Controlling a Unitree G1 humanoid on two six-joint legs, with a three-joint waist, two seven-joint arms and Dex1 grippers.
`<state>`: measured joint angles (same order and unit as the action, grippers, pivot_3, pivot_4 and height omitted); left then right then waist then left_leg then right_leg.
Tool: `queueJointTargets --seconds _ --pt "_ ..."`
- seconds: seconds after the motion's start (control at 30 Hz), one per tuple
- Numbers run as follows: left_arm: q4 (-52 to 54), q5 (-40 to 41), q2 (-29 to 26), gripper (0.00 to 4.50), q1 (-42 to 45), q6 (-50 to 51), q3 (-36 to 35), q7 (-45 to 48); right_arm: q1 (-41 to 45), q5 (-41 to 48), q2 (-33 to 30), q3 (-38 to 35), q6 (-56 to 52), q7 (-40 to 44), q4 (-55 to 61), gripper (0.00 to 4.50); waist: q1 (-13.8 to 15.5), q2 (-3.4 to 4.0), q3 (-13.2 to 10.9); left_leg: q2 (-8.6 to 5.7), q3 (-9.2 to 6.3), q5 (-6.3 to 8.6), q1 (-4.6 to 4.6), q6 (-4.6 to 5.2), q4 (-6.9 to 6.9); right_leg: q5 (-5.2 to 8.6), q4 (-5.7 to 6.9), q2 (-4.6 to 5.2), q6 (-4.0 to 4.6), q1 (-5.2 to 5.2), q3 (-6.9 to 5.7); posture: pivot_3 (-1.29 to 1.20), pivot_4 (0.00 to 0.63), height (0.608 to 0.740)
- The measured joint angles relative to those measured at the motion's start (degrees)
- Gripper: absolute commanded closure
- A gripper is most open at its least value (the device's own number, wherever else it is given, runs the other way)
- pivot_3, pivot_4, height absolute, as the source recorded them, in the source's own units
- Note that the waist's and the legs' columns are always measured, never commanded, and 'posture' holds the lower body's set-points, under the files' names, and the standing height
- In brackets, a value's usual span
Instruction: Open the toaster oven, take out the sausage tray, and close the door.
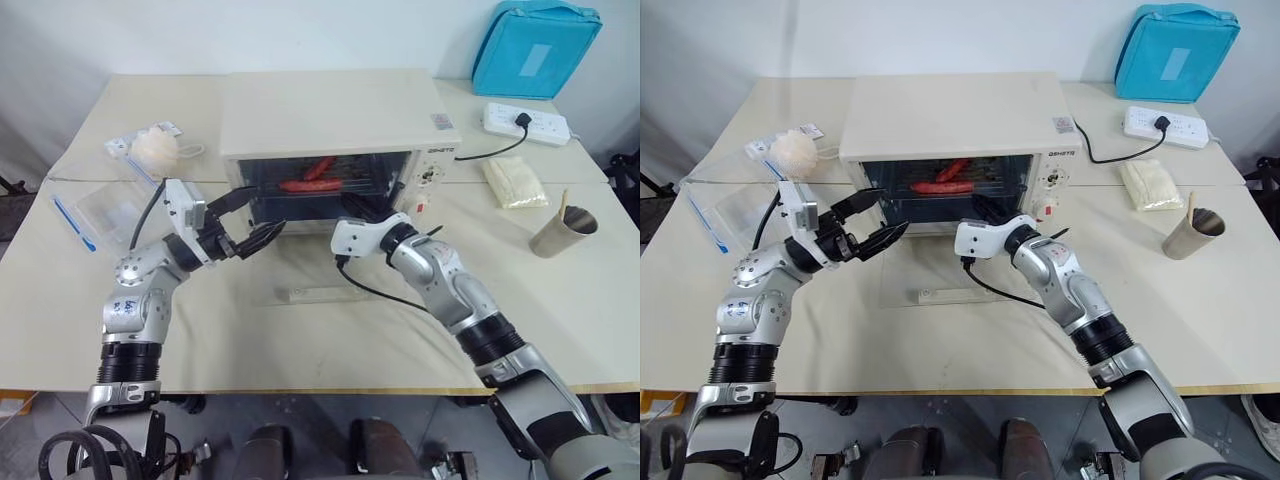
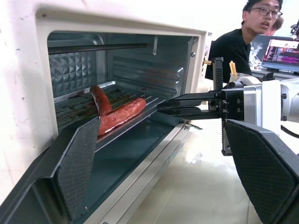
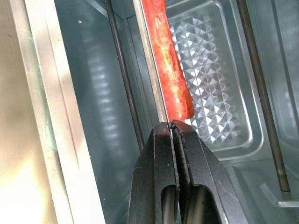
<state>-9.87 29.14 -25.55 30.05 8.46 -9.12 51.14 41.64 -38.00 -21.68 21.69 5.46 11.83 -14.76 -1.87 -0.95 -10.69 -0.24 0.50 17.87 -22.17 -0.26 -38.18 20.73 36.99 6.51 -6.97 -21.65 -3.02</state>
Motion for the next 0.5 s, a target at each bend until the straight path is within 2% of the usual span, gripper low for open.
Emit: queueJointTargets --seconds 0.07,0.17,0.43,0.5 --pt "0.0 0.0 0.0 0.00 -0.1 0.0 0.0 -0.1 0.0 0.3 0.2 -0.1 -0.7 0.4 0.0 3.84 0.0 0.00 0.0 0.00 0.00 0.00 0.00 0.00 -0.01 0.00 0.01 0.01 0.00 0.00 0.00 0.00 0.150 0.740" --pt "0.1 0.0 0.0 0.00 -0.2 0.0 0.0 -0.2 0.1 -0.6 0.1 0.1 -0.8 0.1 -0.1 2.94 0.0 0.00 0.0 -0.01 0.00 0.00 0.00 0.00 0.00 0.00 0.00 0.01 0.00 0.00 0.00 0.00 0.150 0.740" --pt "0.5 0.0 0.1 0.00 -0.3 0.5 0.0 -0.5 3.3 -2.0 0.8 0.5 -1.5 -1.4 -4.9 2.94 0.0 0.00 0.0 0.00 -0.01 0.00 0.00 0.00 0.00 0.00 0.01 0.00 0.00 0.00 -0.01 0.00 0.150 0.740" --pt "0.5 0.0 0.1 0.00 -0.3 0.9 0.1 -0.5 3.6 -2.5 1.2 0.6 -1.7 -1.9 -6.2 3.31 -0.1 0.00 0.0 -0.01 -0.01 0.00 0.00 0.00 0.00 0.00 0.01 0.00 0.00 0.00 -0.01 0.00 0.150 0.740"
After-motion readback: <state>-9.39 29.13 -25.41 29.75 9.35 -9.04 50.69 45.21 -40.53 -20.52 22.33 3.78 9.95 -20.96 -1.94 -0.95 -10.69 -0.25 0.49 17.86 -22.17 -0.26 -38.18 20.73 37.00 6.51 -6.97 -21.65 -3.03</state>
